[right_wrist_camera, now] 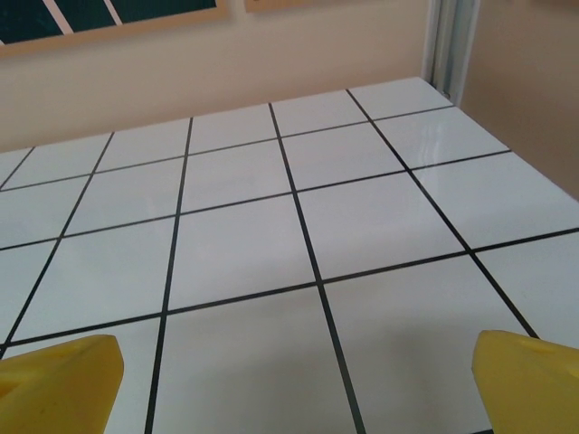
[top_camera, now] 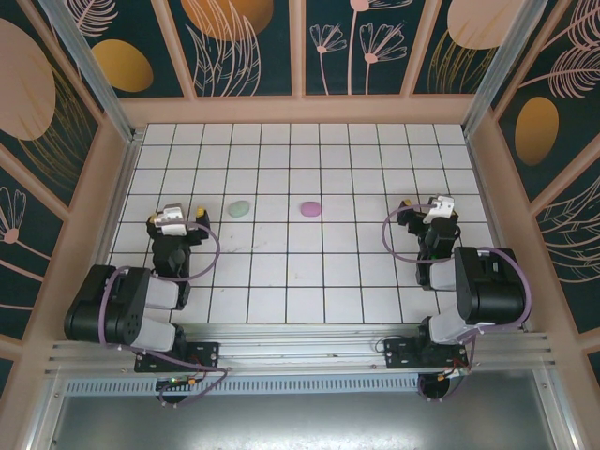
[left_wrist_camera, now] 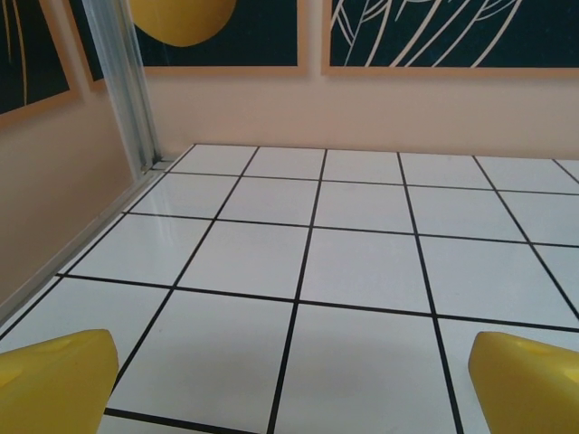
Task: Insert wireless bluetooth earbuds into charging case
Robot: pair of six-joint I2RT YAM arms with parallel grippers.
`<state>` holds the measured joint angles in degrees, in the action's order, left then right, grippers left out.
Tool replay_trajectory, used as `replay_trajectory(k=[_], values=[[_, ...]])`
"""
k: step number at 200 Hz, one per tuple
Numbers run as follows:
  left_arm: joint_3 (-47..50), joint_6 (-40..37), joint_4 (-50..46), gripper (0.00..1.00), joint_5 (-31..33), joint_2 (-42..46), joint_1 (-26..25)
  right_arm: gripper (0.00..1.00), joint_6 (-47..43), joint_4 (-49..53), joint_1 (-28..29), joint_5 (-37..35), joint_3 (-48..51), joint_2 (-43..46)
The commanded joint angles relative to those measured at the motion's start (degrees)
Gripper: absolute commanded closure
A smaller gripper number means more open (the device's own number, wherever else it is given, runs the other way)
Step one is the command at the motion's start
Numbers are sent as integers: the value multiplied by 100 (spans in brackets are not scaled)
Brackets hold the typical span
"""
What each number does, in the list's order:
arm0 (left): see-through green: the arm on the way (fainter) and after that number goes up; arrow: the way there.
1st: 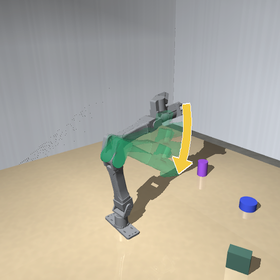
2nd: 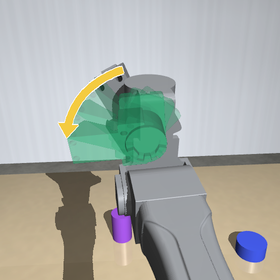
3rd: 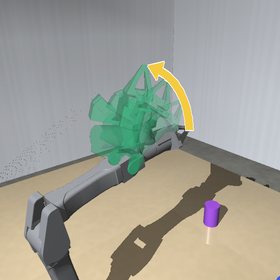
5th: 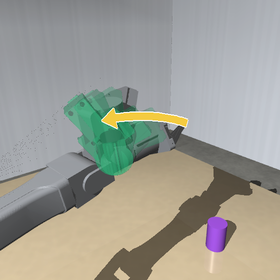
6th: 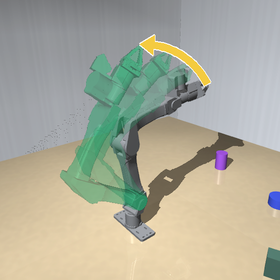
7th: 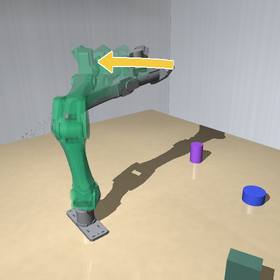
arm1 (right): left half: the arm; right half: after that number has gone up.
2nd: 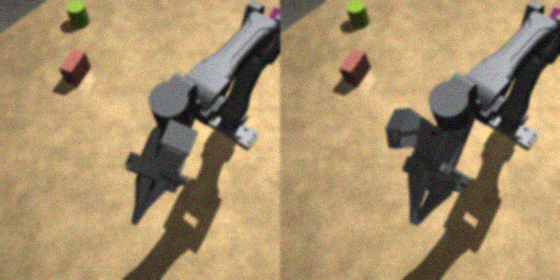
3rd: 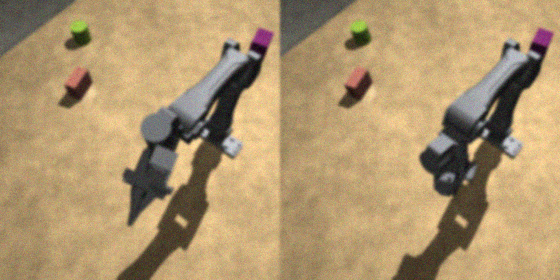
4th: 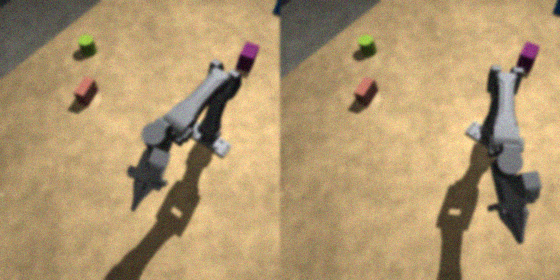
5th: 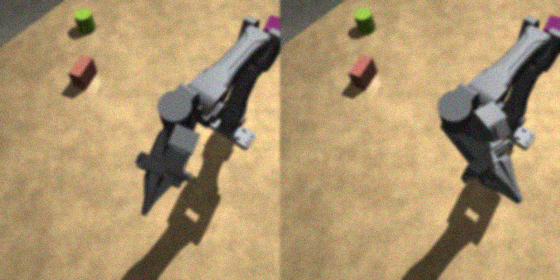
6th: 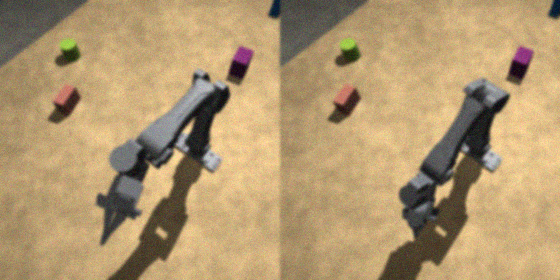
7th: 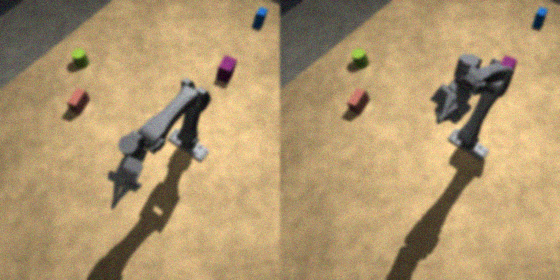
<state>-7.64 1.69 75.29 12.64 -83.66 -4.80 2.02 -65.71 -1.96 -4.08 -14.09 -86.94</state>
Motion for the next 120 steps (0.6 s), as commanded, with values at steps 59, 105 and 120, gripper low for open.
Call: replay_trajectory(k=[59, 105, 120], values=[[-317, 48, 292, 1, 259, -336, 38, 1, 28, -416, 26, 117, 24, -30], [-319, 56, 312, 1, 260, -345, 38, 1, -62, -398, 85, 176, -5, -47], [-330, 59, 294, 1, 247, -352, 40, 1, -105, -382, 31, 422, -25, -100]])
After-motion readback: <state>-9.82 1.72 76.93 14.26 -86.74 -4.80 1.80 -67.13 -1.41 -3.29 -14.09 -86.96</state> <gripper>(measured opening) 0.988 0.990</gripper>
